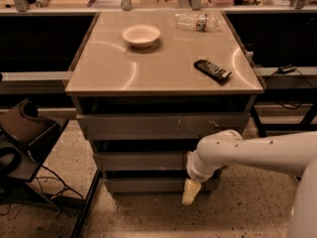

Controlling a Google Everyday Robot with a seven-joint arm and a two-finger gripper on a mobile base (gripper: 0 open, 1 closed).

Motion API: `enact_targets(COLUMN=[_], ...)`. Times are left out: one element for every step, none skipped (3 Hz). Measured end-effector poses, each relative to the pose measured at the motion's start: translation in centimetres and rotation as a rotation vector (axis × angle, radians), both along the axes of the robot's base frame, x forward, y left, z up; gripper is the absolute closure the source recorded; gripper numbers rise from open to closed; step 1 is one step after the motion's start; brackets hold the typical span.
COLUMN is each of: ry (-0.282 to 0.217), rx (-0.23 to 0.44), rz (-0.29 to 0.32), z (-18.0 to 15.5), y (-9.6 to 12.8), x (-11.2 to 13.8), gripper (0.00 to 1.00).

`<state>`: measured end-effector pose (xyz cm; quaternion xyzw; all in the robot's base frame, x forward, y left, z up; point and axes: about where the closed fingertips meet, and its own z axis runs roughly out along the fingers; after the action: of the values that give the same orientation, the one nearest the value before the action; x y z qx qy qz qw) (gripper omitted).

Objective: Open middle drawer

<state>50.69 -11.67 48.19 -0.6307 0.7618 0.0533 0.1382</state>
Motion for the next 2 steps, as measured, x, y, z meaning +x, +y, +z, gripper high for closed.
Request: enact_targets(ry=[0.006, -0.004], rx=[-0.033, -0.055], rz=[0.006, -0.03], z=[-3.2, -5.7], y=[0.7, 0.3], x=[3.1, 6.9], gripper=[0.0, 0.0])
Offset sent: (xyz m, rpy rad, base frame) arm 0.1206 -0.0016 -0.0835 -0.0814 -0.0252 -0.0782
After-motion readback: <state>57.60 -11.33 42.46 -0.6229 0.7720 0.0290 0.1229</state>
